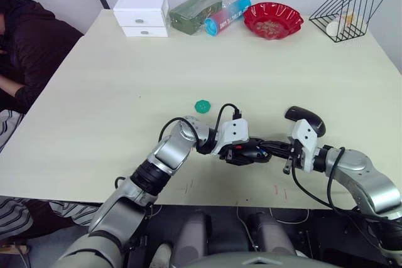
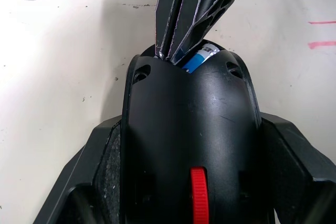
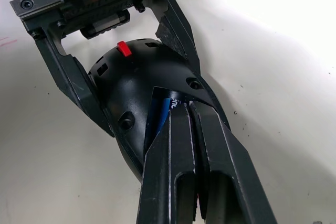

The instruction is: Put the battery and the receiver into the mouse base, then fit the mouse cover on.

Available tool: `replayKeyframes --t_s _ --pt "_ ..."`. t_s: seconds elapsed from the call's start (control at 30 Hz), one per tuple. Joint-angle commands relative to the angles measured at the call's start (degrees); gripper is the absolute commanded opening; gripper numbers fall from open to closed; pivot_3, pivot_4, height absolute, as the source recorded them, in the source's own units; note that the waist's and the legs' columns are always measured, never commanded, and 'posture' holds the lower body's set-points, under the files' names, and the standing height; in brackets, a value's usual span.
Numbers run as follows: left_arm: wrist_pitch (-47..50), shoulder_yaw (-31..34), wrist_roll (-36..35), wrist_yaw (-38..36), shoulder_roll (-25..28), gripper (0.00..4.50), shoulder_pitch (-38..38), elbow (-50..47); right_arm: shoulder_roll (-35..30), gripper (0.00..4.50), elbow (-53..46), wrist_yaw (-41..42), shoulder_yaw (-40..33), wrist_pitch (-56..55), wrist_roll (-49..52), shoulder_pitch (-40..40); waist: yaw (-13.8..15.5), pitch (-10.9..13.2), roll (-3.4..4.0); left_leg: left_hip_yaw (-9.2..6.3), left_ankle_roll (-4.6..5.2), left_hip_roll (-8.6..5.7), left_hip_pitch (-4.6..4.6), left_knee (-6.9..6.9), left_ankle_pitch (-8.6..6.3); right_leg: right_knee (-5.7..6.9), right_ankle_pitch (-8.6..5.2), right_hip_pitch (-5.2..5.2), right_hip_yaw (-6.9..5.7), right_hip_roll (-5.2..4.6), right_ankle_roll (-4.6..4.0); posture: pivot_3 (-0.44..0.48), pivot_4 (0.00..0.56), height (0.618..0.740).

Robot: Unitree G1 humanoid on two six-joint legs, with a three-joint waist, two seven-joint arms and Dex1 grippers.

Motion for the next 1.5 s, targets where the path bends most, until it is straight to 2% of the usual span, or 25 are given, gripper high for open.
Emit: replayKeyframes --t_s 0.03,0.23,0.53,0.8,1.1,1.43,1.47,1.5 --pt "0.17 -0.13 -0.40 -0.25 0.02 2.91 0.56 -1.78 0.43 0.04 0.57 -1.09 1.15 3.64 -0.08 0.77 -0.04 -0.01 0.00 0.00 0.00 0.00 0.03 0.00 0.00 0.00 0.00 0.02 0.00 0.00 0.00 0.000 0.150 0.740" --pt "0.24 -0.11 -0.38 -0.14 -0.06 2.91 0.46 -1.71 2.13 0.04 1.06 -3.12 1.03 10.22 1.87 0.64 -0.24 -0.09 -0.01 -0.03 0.00 0.00 0.13 0.00 0.00 -0.01 0.00 0.14 -0.02 0.00 0.00 0.000 0.150 0.740" --pt "0.26 -0.13 -0.43 -0.03 -0.08 2.91 0.47 -1.69 2.17 0.04 2.01 -3.61 3.83 8.24 -1.06 1.45 -0.71 -0.53 -0.09 -0.07 0.01 0.00 0.17 0.00 -0.01 -0.02 -0.01 0.20 -0.07 0.01 -0.01 0.000 0.150 0.740" --pt "-0.17 0.19 -0.48 -0.13 0.35 2.91 0.52 -1.58 6.18 0.04 -0.77 -3.86 -3.81 -1.74 1.75 1.67 -1.17 -0.57 -0.15 -0.09 0.01 0.01 0.17 0.00 0.00 -0.01 0.00 0.21 -0.07 0.01 0.00 0.000 0.150 0.740" --pt "-0.90 1.00 -0.82 -0.60 1.25 2.91 0.44 -1.71 4.70 0.04 -3.27 -1.55 -12.11 -10.66 3.78 4.36 -1.03 -0.52 -0.09 -0.09 0.00 0.00 0.11 0.00 -0.01 -0.05 0.00 0.19 -0.08 0.00 0.00 0.000 0.150 0.740" --pt "-0.62 2.21 -2.31 -2.13 4.54 2.91 1.69 -4.78 1.69 0.04 1.80 0.25 -20.19 -13.26 5.61 7.91 -1.14 -0.50 -0.05 -0.07 0.01 0.00 0.13 0.00 -0.01 -0.03 0.00 0.19 -0.06 0.00 0.00 0.000 0.150 0.740" --pt "-0.41 2.35 -2.50 -2.24 4.90 2.91 1.84 -5.22 1.58 0.57 2.15 0.98 -21.15 -13.38 6.62 8.27 -1.08 -0.50 -0.04 -0.06 0.00 0.00 0.12 0.00 -0.01 -0.04 0.00 0.19 -0.05 0.00 0.00 0.000 0.150 0.740" --pt "-0.23 2.45 -2.67 -2.35 5.24 2.91 2.01 -5.64 1.29 0.80 2.34 1.80 -21.78 -13.63 7.14 8.77 -1.02 -0.49 -0.04 -0.05 0.01 0.00 0.12 0.00 -0.01 -0.04 0.00 0.19 -0.05 -0.01 0.00 0.000 0.150 0.740"
